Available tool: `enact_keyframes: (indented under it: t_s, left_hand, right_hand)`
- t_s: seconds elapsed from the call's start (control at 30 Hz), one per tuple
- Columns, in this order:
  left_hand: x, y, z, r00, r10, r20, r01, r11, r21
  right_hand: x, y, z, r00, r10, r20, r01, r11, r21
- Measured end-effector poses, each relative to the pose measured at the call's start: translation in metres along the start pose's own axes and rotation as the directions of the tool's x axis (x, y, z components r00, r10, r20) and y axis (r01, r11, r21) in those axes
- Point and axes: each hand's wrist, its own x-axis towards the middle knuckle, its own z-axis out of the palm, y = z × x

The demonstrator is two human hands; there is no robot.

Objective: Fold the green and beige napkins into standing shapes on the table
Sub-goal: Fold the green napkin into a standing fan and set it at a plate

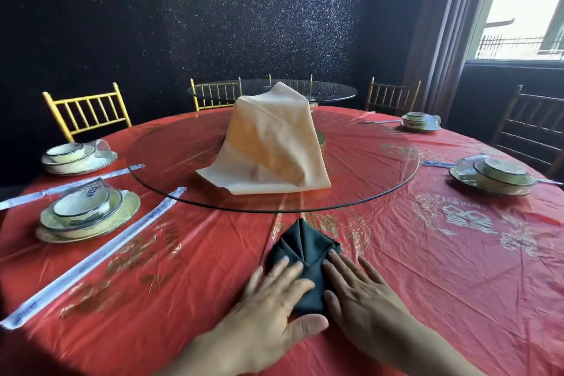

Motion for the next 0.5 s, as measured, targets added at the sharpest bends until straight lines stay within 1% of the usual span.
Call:
enact_keyframes:
  t_s: [0.07,0.17,0.2,0.27,0.3,0.37,0.43,0.5]
  left_hand:
    - [0.007,-0.001,-0.004,1.000,-0.019,0.000,0.019,0.998,0.065]
    - [0.015,-0.005,-0.002,0.997,-0.042,0.065,0.035,0.994,0.102]
    - [0.016,-0.006,-0.001,0.996,-0.042,0.081,0.034,0.994,0.107]
    - [0.014,-0.007,0.001,0.994,-0.045,0.100,0.034,0.994,0.105]
    - [0.013,-0.007,0.000,0.994,-0.048,0.095,0.039,0.995,0.091]
    - [0.014,-0.007,-0.003,0.996,-0.060,0.064,0.058,0.998,0.030]
    - [0.020,-0.007,-0.006,0.995,-0.104,-0.006,0.104,0.994,-0.034]
    - [0.025,-0.005,-0.006,0.989,-0.141,-0.043,0.141,0.990,0.006]
  right_hand:
    - [0.002,0.000,0.001,1.000,-0.001,-0.021,0.002,1.000,0.023]
    - [0.003,0.002,-0.001,0.992,0.004,-0.124,0.007,0.996,0.085]
    - [0.004,0.001,-0.007,0.993,0.005,-0.115,0.009,0.993,0.116]
    - [0.011,0.002,-0.021,0.997,-0.038,-0.065,0.049,0.983,0.178]
    - [0.014,0.005,-0.024,0.997,-0.052,-0.056,0.062,0.979,0.195]
    - [0.022,0.013,-0.025,0.997,-0.037,-0.073,0.052,0.975,0.218]
    - [0.028,0.017,-0.018,0.995,-0.029,-0.095,0.047,0.980,0.193]
    - [0.028,0.016,-0.010,0.996,-0.082,-0.038,0.088,0.978,0.191]
